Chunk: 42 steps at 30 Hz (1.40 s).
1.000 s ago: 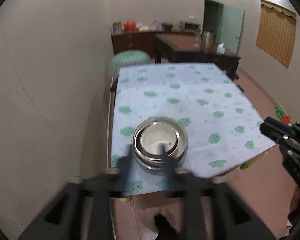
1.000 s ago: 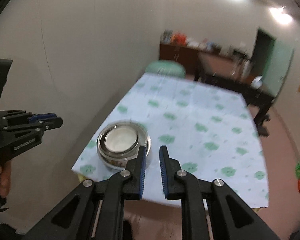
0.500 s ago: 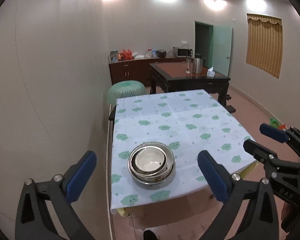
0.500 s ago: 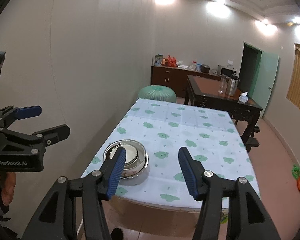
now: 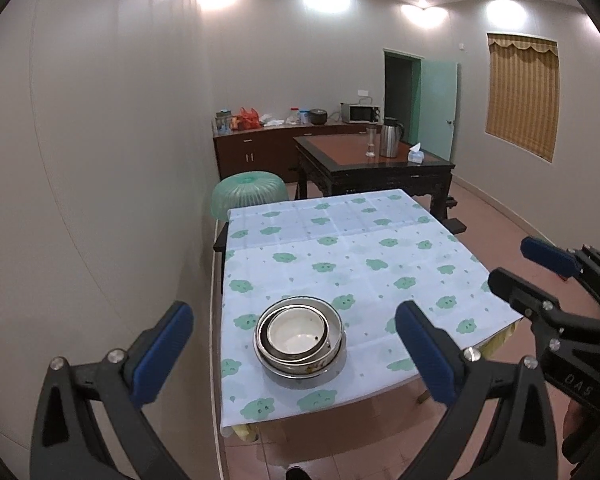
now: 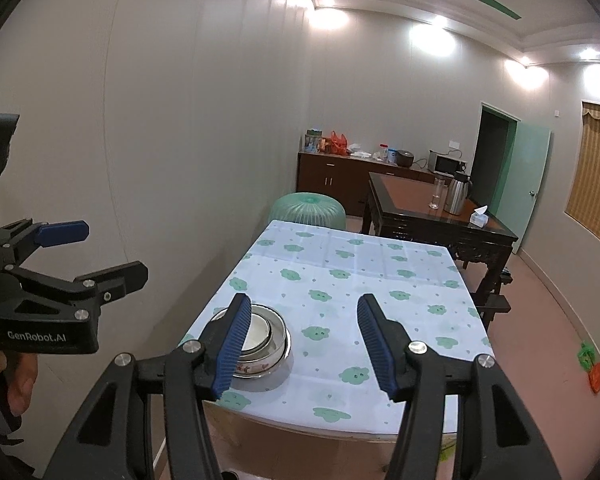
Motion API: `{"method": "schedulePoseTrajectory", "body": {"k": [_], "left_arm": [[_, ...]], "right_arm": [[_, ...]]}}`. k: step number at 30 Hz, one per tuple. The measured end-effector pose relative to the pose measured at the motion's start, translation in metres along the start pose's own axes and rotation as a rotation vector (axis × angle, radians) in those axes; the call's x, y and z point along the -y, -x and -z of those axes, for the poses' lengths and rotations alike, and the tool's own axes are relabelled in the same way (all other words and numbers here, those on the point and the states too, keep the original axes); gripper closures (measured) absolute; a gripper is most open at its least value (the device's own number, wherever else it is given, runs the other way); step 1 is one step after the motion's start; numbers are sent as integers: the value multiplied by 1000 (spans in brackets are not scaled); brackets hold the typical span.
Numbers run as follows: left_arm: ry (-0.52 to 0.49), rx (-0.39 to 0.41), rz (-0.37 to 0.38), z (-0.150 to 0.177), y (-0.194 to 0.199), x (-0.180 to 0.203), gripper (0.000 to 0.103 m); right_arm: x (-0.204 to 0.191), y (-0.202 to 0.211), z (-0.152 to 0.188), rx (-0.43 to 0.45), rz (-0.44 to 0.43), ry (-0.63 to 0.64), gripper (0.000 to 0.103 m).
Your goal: Organize plates and bowls
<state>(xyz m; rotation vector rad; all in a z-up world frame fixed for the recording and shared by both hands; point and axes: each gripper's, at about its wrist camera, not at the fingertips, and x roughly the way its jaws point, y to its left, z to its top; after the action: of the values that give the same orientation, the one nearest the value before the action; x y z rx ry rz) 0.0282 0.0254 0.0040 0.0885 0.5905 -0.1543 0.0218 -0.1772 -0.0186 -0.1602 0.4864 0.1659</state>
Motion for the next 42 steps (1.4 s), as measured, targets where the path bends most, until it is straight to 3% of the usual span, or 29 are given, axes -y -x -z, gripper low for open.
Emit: {"method": "schedulePoseTrajectory", "body": {"k": [24,42], "left_arm": [[-3,-27,8,-2,0,1,0],[8,14,4,-3,7,-5,0]], "right_arm": [[-11,6,-1,15,4,26,45],[-14,19,-7,68,21,27,45]]}}
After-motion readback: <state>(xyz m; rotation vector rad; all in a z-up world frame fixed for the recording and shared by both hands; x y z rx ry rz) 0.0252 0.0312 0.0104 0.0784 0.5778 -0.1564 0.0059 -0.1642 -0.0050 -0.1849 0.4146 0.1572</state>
